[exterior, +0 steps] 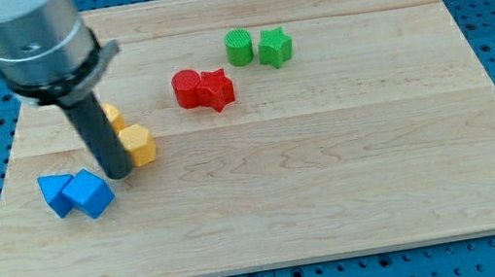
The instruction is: Slide the yellow hexagon into the heart
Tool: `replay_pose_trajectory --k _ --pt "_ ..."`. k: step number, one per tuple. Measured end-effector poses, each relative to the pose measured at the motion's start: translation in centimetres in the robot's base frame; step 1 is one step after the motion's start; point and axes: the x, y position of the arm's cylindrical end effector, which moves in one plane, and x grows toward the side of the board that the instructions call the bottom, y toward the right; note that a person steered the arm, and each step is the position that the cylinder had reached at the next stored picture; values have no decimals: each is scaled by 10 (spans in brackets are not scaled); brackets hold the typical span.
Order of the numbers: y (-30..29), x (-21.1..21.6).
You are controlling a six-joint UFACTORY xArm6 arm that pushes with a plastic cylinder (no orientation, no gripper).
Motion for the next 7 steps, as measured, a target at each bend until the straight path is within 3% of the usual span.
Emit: replay_pose_trajectory --k 7 --pt "62 -35"
